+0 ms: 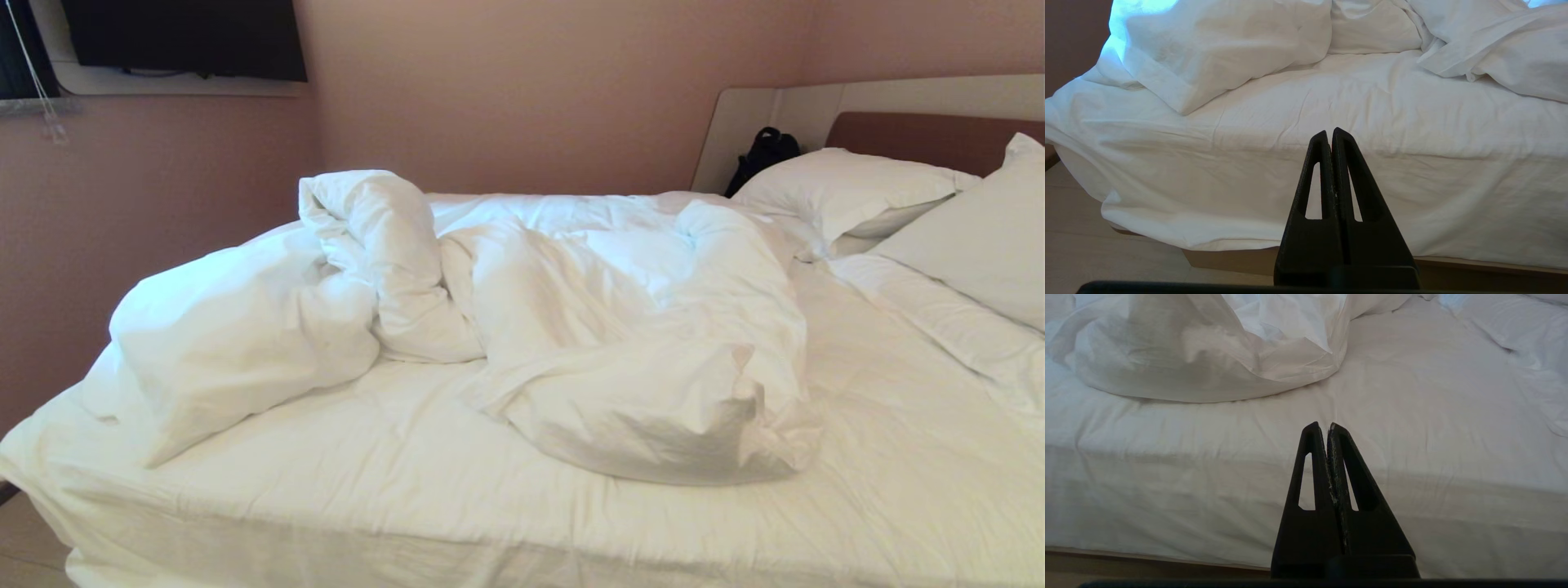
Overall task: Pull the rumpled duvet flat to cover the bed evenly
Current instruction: Hold the folded corner of the quilt
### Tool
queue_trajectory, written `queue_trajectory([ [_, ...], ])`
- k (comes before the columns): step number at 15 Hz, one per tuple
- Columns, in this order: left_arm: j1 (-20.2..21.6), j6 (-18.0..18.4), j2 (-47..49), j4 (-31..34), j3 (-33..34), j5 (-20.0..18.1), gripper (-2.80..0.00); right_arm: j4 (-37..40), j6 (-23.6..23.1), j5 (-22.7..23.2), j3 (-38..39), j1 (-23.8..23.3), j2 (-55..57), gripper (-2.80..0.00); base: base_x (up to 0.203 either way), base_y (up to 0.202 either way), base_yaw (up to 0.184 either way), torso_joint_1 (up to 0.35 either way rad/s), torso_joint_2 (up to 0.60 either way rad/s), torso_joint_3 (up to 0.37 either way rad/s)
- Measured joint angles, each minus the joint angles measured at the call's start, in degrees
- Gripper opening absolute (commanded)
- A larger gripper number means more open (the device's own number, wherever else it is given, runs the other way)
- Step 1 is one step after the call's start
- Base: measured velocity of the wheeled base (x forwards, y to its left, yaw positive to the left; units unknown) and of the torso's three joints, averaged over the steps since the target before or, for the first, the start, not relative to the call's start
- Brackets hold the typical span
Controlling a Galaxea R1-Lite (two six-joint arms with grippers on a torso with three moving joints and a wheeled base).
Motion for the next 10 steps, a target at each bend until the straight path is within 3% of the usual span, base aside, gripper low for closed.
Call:
queue_trajectory([
  [4,0.0,0.0,0.0,0.0,0.0,0.0,-2.80,2.3,0.0,0.4,-12.6,0.0,2.6,-2.80,0.000,0.000,0.000,0.000,0.00,0.000],
  [10,0.0,0.0,0.0,0.0,0.0,0.0,-2.80,5.8,3.7,2.5,-27.9,0.0,24.8,-2.80,0.000,0.000,0.000,0.000,0.00,0.000],
])
